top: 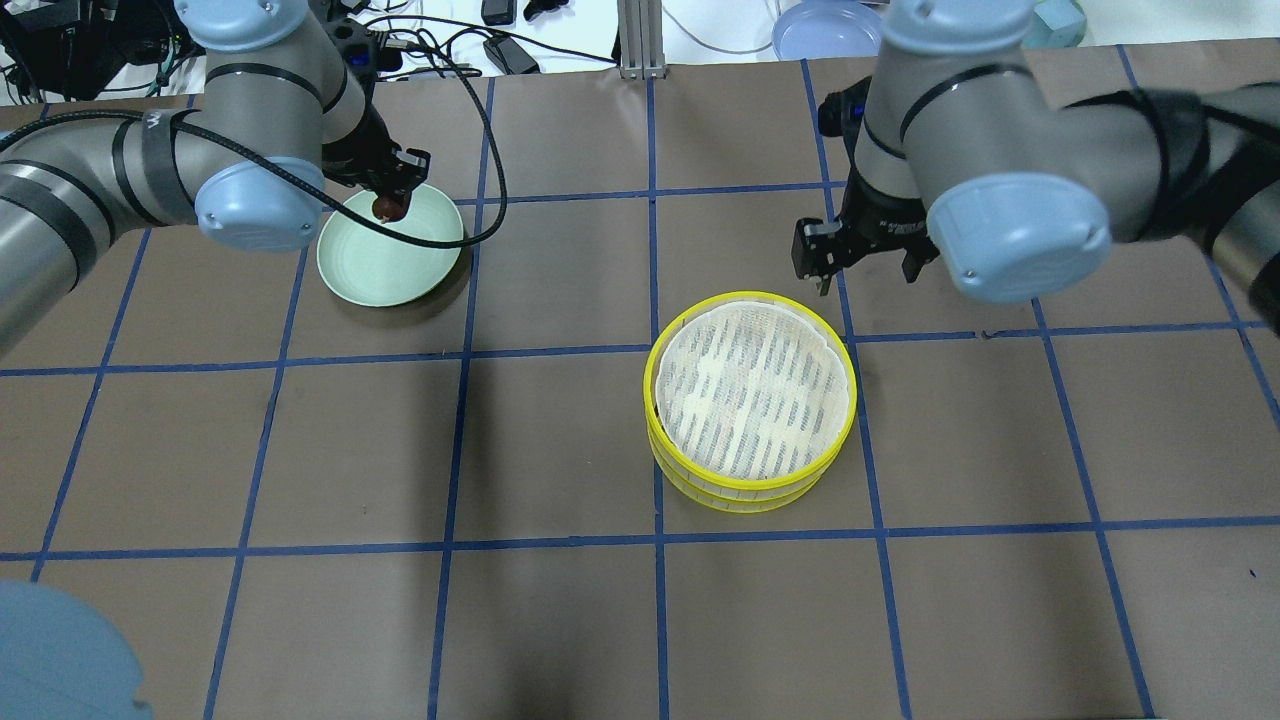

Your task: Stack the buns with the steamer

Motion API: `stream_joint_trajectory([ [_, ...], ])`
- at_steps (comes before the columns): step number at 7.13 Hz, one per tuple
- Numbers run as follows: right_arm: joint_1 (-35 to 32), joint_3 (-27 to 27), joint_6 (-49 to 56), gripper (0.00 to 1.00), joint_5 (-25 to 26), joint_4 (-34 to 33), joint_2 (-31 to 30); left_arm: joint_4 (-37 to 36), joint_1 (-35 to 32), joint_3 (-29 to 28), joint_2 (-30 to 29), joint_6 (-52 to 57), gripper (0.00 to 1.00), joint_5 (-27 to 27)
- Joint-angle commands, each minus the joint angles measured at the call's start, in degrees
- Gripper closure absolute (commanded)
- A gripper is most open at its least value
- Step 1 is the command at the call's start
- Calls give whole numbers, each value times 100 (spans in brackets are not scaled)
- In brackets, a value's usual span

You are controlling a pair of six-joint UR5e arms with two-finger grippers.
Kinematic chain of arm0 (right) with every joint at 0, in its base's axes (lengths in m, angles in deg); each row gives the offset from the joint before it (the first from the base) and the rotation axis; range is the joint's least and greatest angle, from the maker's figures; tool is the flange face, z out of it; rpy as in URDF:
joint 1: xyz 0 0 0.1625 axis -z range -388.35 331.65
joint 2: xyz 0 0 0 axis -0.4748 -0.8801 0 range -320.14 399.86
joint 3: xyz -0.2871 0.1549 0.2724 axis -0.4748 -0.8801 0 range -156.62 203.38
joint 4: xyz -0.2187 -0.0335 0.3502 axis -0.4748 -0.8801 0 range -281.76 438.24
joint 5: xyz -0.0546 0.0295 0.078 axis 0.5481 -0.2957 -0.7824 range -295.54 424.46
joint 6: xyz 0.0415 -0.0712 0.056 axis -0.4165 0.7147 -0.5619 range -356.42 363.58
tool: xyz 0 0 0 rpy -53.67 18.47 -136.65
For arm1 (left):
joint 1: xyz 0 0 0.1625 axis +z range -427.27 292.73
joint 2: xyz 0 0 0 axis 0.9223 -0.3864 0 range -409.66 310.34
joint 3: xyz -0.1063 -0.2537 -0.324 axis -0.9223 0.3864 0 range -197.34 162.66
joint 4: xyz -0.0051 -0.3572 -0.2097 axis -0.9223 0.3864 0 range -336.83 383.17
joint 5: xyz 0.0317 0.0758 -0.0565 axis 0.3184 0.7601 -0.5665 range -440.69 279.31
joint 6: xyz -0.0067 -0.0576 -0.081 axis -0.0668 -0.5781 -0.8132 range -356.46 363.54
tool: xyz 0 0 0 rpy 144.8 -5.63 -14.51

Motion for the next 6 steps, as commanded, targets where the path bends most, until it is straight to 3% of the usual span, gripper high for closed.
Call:
stream_joint_trajectory([
  [1, 251, -884, -117, 1, -58, 759, -257, 772, -801, -1, 392, -2021, 100, -549],
  [2, 348, -1026, -265, 0, -111, 1032, -363, 931, -1136, 8, 524, -2709, 100, -633],
  [5, 375, -1045, -574, 0, -384, 965, -355, 1267, -2121, 43, 596, -4241, 100, -817],
  [6, 384, -1045, -574, 0, -366, 964, -382, 1258, -2158, 122, 509, -4393, 100, -1271],
])
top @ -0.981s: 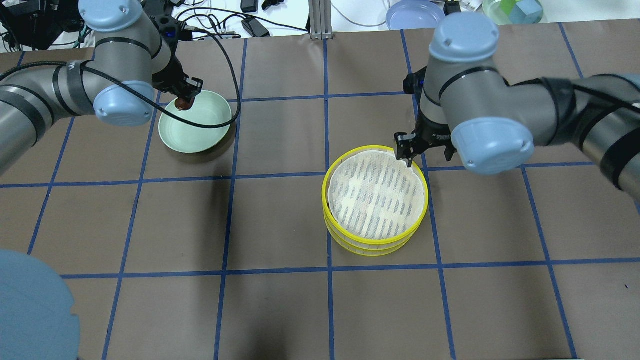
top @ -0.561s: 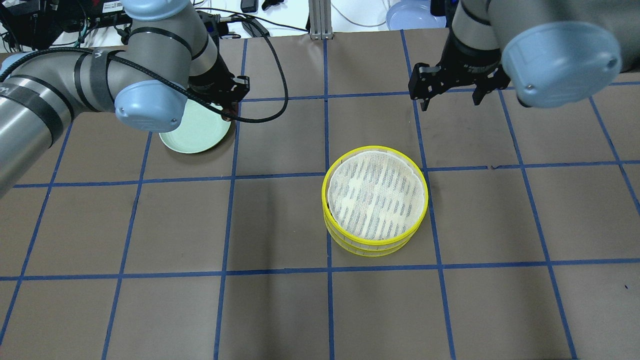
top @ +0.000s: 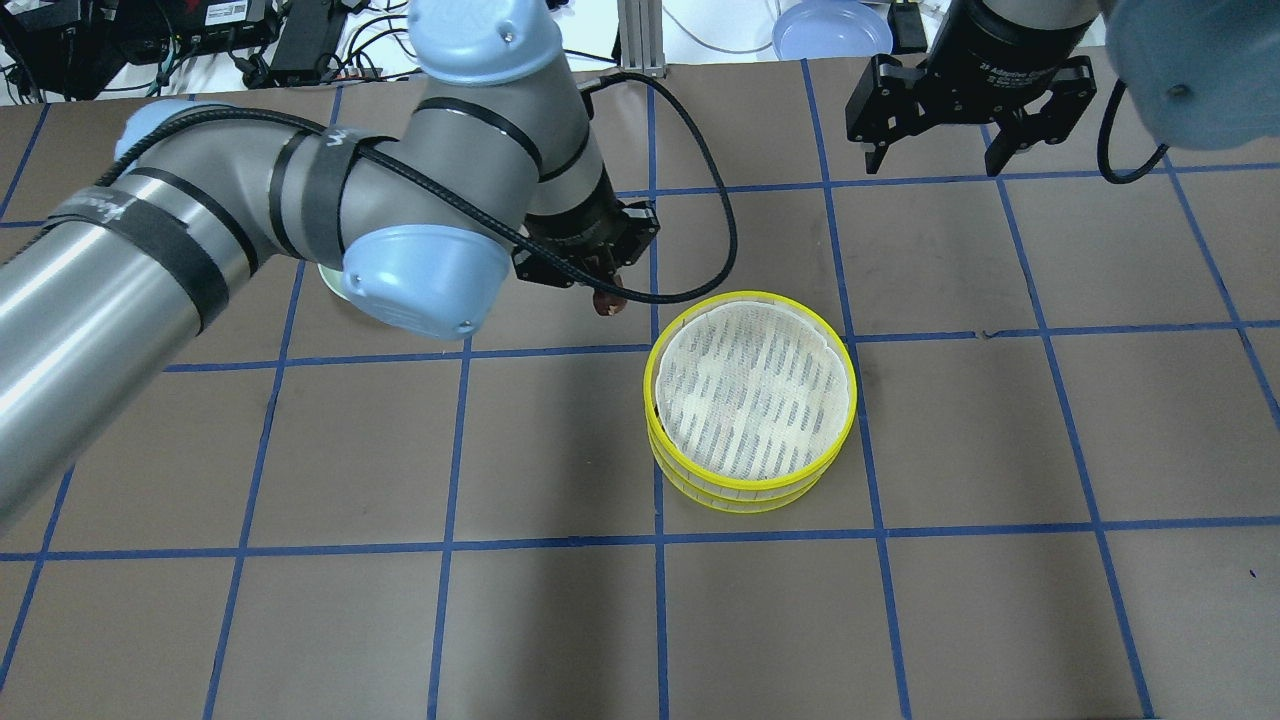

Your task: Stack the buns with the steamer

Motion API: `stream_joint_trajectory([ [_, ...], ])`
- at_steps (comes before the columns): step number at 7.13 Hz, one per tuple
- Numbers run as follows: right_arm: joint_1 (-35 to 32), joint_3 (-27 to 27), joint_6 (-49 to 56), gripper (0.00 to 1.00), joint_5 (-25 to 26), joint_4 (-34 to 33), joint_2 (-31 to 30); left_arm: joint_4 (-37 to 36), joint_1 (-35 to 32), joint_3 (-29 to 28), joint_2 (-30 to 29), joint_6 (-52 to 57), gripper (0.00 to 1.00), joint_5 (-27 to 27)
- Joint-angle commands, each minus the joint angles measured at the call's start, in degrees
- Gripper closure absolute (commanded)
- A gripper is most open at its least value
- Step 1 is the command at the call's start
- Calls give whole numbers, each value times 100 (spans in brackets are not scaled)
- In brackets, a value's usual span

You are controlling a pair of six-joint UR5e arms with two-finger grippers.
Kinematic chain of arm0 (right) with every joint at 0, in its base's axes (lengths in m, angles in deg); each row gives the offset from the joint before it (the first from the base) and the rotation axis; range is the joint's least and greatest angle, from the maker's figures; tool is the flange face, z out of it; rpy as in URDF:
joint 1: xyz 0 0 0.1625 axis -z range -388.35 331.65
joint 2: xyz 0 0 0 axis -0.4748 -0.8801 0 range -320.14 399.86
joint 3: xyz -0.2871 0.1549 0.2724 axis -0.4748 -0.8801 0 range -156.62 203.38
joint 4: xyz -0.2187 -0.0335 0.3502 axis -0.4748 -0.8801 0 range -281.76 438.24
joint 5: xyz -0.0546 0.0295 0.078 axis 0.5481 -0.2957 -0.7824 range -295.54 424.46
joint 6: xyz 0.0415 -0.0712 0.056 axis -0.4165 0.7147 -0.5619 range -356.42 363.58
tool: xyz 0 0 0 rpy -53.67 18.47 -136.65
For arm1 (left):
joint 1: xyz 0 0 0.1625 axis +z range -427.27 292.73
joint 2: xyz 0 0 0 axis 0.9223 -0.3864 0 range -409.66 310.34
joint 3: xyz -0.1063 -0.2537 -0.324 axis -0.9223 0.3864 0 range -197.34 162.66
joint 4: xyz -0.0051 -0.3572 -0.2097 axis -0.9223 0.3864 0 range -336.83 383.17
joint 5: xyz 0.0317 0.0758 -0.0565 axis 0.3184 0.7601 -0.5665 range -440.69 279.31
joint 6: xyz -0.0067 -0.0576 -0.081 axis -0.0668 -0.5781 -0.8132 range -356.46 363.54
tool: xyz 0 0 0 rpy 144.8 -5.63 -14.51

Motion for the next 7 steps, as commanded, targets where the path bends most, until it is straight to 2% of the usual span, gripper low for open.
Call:
stream_joint_trajectory([
  [1, -1, -8, -35, 0, -15, -23, -22, 28, -189, 142, -125, -386, 100, -497],
  [3, 8, -8, -27, 0, 55, -23, -22, 107, -251, 614, -125, -290, 100, -639],
  [7, 8, 10, 17, 0, 82, -23, -22, 107, -251, 661, -187, -369, 100, -973],
])
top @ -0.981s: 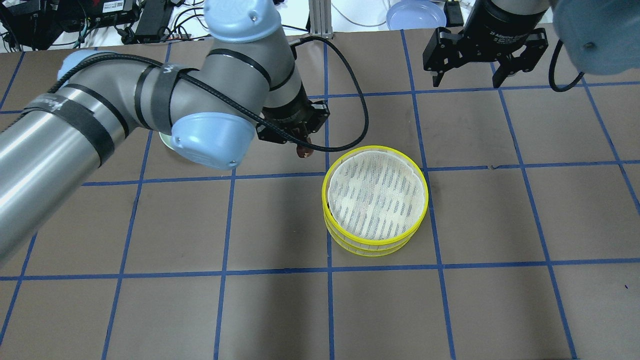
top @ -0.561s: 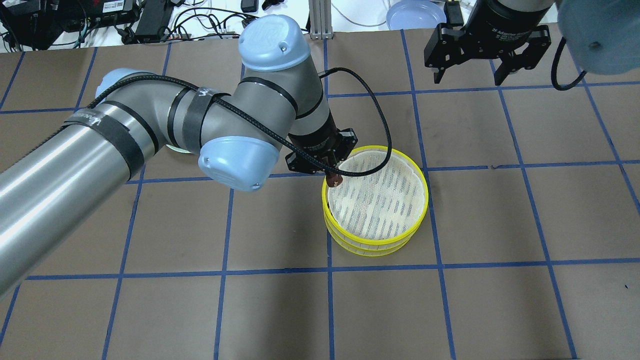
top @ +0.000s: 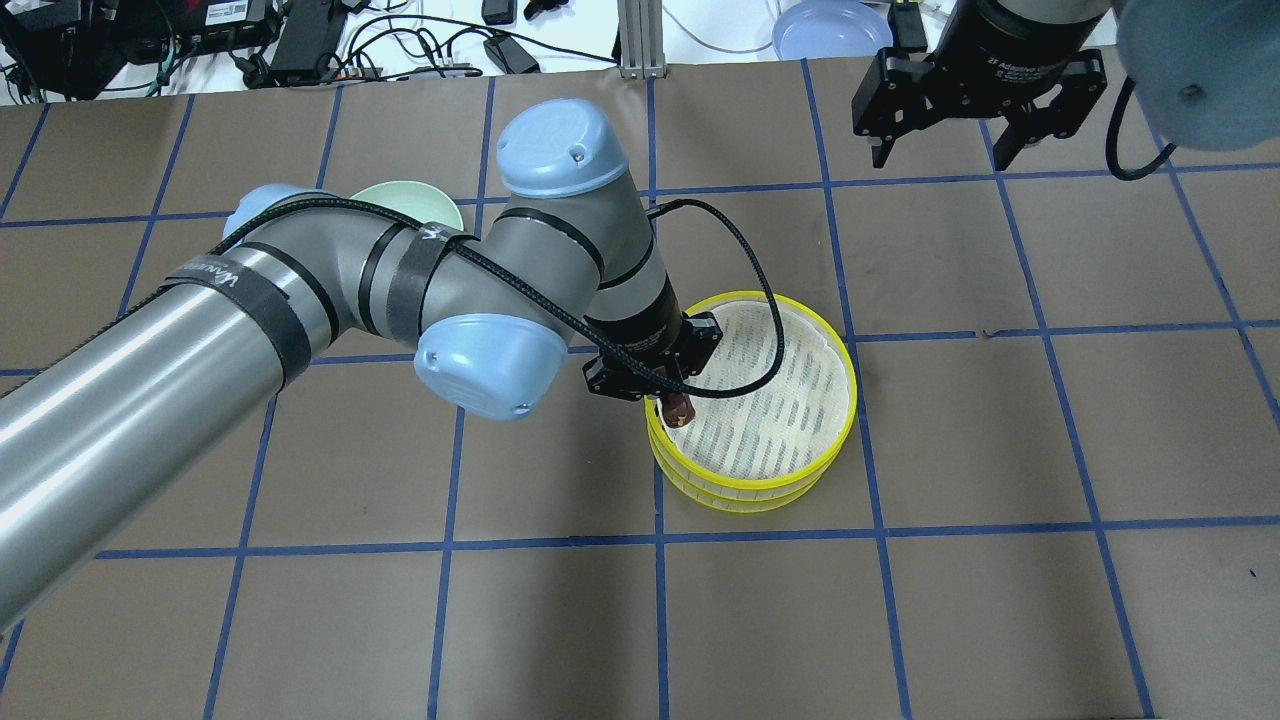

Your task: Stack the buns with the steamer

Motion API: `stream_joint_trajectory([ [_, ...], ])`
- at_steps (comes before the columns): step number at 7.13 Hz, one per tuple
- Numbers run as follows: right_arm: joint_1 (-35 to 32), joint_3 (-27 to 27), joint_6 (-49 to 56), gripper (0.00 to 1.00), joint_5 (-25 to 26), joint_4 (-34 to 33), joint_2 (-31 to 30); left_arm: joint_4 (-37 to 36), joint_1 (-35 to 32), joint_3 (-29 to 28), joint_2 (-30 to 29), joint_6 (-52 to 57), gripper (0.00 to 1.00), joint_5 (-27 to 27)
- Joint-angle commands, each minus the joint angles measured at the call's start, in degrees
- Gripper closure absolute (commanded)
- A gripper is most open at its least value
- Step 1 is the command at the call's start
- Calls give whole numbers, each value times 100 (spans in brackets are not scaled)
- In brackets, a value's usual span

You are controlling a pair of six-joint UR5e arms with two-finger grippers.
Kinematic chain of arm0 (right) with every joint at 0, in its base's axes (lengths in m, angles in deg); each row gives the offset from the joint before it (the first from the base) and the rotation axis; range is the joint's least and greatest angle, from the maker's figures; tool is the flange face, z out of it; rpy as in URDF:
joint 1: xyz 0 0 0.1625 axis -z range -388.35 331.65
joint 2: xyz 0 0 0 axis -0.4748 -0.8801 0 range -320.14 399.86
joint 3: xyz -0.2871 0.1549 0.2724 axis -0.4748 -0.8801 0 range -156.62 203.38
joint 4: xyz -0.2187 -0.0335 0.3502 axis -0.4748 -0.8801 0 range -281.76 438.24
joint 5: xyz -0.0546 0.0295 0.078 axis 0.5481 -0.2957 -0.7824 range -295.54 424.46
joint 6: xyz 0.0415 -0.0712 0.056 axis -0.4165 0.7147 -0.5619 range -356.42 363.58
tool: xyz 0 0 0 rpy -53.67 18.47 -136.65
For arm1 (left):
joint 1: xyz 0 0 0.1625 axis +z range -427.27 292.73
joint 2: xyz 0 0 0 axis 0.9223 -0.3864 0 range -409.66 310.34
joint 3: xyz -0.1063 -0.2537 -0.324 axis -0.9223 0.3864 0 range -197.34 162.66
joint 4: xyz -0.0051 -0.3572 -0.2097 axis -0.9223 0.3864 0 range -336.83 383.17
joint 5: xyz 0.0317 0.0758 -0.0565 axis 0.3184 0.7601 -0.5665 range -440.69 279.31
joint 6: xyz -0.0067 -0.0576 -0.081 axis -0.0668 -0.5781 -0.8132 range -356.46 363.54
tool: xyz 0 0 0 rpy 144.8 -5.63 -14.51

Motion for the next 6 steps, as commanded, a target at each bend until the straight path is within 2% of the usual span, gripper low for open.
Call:
stream_joint_trajectory([
  [1, 0, -2, 25, 0, 21, 0, 0, -26, 0, -4, -31, 33, 83, -82],
  [2, 0, 6, 34, 0, 22, 0, 0, -70, 0, -4, -40, 42, 37, -56],
  [3, 0, -2, 34, 0, 30, 9, 0, -53, 0, -4, -93, 51, 1, -56],
  [6, 0, 6, 34, 0, 39, 0, 0, -61, 0, -21, -102, 60, 0, -56],
])
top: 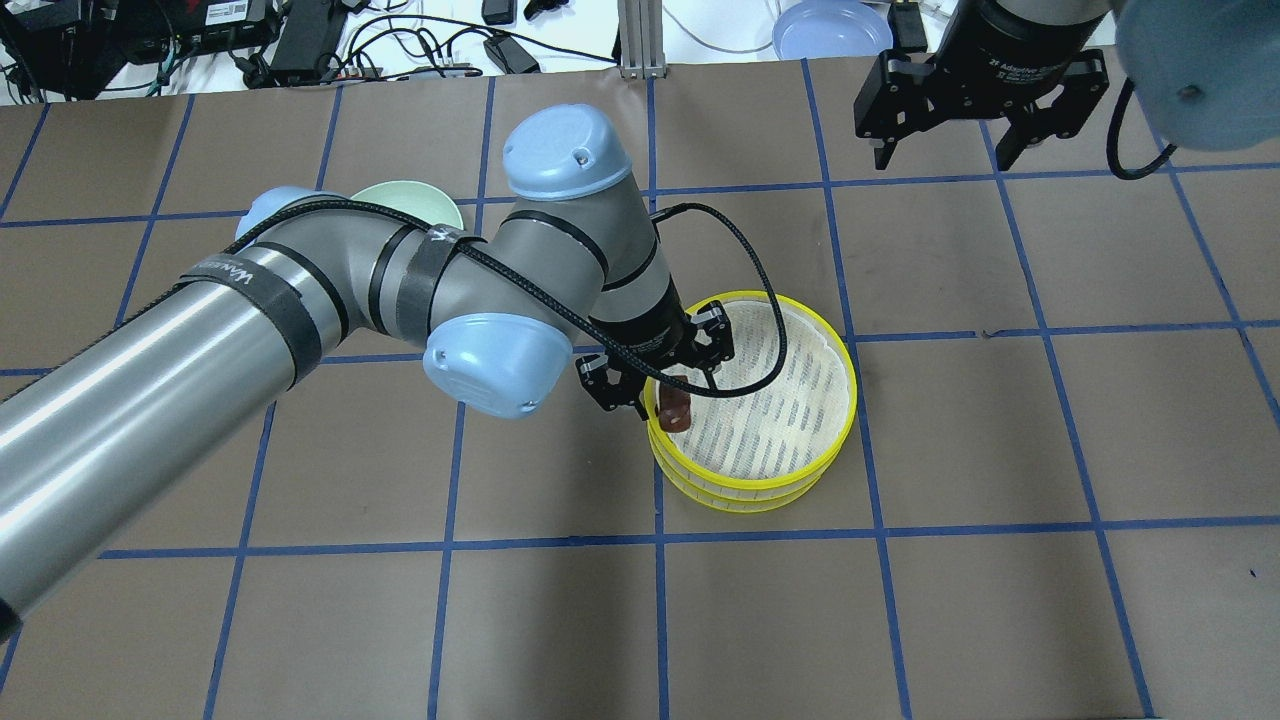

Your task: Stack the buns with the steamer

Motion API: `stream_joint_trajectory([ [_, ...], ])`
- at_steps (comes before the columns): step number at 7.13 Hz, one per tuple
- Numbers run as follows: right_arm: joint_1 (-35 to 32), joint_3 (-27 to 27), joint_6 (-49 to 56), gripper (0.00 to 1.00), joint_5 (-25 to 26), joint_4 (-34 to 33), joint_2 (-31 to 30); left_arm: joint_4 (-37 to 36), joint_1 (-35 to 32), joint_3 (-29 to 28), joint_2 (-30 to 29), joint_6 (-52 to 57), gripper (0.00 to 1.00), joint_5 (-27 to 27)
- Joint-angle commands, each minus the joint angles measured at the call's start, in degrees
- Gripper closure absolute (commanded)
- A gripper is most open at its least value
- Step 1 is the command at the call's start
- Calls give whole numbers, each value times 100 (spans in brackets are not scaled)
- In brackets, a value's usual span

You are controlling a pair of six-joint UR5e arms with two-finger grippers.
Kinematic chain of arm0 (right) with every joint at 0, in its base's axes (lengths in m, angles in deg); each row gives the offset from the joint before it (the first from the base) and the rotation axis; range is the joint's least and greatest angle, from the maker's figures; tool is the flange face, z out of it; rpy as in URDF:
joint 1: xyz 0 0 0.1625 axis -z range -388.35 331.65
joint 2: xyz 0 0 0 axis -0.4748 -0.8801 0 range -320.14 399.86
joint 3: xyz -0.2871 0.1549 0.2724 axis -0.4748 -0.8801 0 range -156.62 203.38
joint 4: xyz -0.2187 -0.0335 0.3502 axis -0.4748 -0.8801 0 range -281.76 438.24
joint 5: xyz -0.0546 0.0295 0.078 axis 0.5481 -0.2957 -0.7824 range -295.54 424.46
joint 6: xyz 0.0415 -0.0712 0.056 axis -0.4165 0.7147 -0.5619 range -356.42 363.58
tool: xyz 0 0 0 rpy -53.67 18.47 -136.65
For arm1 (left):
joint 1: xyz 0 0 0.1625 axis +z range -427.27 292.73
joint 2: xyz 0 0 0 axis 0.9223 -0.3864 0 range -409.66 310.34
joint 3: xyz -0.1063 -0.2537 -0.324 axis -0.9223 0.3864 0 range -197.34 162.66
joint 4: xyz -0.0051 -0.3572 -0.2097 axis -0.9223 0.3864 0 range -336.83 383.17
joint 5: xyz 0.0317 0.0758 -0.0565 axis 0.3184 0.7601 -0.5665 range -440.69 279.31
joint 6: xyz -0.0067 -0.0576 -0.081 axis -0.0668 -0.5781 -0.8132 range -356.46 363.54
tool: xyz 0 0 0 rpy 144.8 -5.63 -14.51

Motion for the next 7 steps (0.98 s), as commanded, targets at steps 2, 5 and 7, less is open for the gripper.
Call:
stream_joint_trajectory([
  [2, 0, 10, -17, 0, -13, -7, 0, 51, 17, -35, 31, 7, 0, 81],
  [5, 0, 10, 9, 0, -22, -7, 9, 530, 271, -533, 408, 1975, 0, 1601],
  [7, 0, 10, 0, 0, -13, -15, 9, 1367, 1024, -1175, 698, 2693, 0, 1725],
])
